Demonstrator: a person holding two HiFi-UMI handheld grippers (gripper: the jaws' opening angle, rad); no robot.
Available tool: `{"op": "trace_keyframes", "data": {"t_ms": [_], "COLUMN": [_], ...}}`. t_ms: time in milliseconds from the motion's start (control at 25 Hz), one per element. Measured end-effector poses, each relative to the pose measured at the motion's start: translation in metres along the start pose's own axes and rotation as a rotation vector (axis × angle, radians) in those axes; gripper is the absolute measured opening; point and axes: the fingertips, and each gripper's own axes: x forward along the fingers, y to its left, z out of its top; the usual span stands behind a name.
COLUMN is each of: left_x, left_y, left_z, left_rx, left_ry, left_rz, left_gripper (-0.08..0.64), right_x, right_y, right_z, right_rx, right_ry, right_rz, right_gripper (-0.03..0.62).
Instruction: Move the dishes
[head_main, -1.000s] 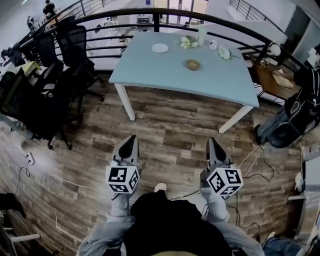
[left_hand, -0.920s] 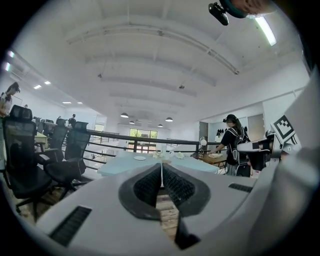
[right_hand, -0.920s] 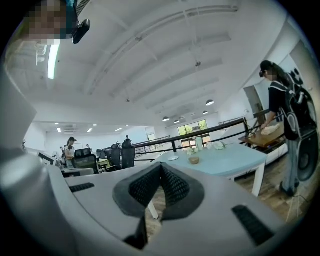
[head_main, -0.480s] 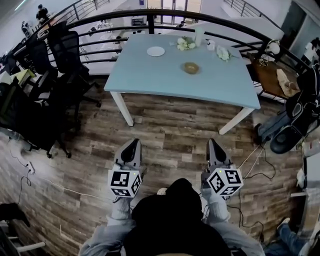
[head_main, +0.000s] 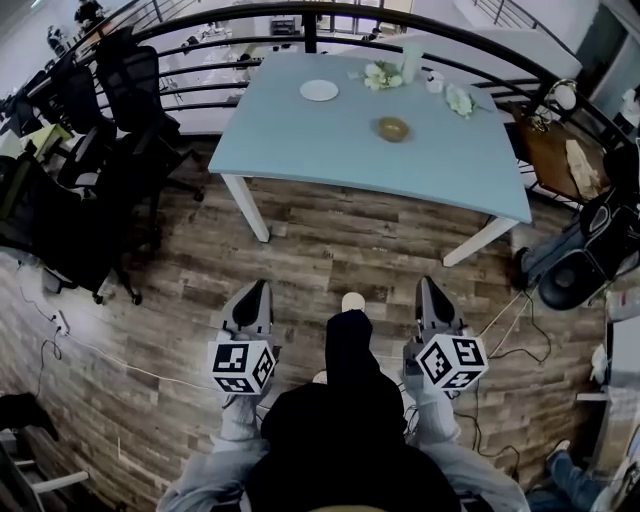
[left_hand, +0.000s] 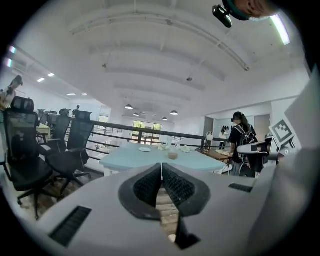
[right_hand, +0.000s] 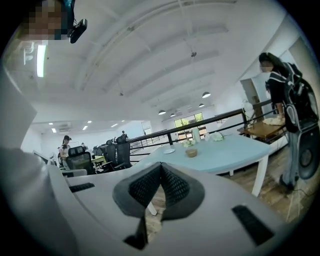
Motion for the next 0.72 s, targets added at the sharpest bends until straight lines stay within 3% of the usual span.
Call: {"op": "trace_keyframes", "data": {"t_ms": [720], "left_x": [0.171], "left_y": [0.001], "left_z": [0.045], "left_rx": [0.05], "left_ry": [-0.021], "left_rz": [0.064], "left_gripper": [0.021], "right_x": [0.165], "right_y": [-0.076], "right_z": [0.071], "right_rx": [-0.008], "right_ry": [0.008], "right_rz": [0.091], "right_gripper": [0.008]}}
